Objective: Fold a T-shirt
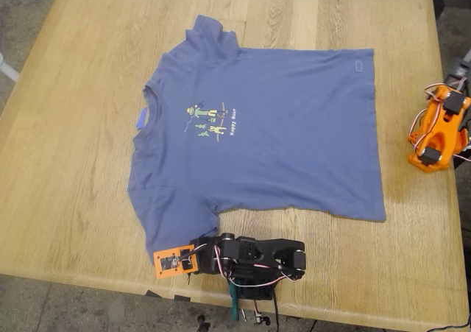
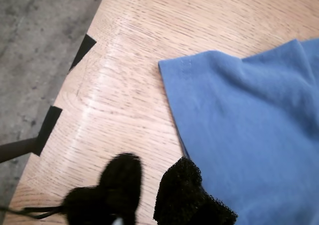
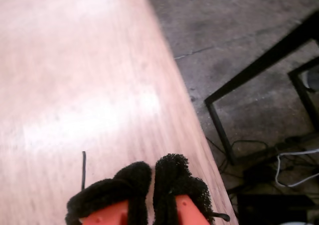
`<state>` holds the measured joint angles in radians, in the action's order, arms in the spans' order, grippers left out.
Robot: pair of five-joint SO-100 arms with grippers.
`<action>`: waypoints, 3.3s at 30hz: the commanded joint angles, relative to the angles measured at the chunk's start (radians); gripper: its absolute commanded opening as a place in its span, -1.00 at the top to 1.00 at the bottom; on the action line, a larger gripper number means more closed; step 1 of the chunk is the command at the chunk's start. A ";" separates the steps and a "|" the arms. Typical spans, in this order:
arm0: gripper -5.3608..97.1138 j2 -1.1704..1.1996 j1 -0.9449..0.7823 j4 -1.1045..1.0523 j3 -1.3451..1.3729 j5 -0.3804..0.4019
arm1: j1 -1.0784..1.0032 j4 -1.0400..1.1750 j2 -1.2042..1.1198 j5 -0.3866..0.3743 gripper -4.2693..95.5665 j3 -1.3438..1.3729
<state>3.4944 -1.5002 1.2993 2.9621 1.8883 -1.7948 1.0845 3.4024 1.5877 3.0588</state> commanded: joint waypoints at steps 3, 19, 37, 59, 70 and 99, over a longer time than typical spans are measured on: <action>0.37 0.112 0.078 0.167 -0.296 -0.046 | 0.043 0.133 0.000 -0.008 0.66 -0.212; 0.19 -0.454 0.183 0.337 -1.077 -0.149 | 0.495 0.373 -0.262 -0.089 0.43 -0.904; 0.10 -0.877 0.802 -0.015 -1.083 -0.207 | 1.218 0.451 -1.012 -0.077 0.48 -1.557; -0.02 -1.658 0.834 -1.029 -0.922 -0.298 | 1.704 0.009 -1.658 -0.112 0.51 -1.796; -0.02 -1.968 0.750 -1.193 -1.181 -0.324 | 1.770 -0.169 -1.950 -0.127 0.53 -1.976; 0.01 -2.474 0.781 -1.255 -1.635 -0.319 | 1.931 0.192 -2.813 -0.166 0.53 -3.172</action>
<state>1.0032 -0.7179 0.0644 1.4404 1.5708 0.1258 1.2502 0.5768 1.4297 -0.0568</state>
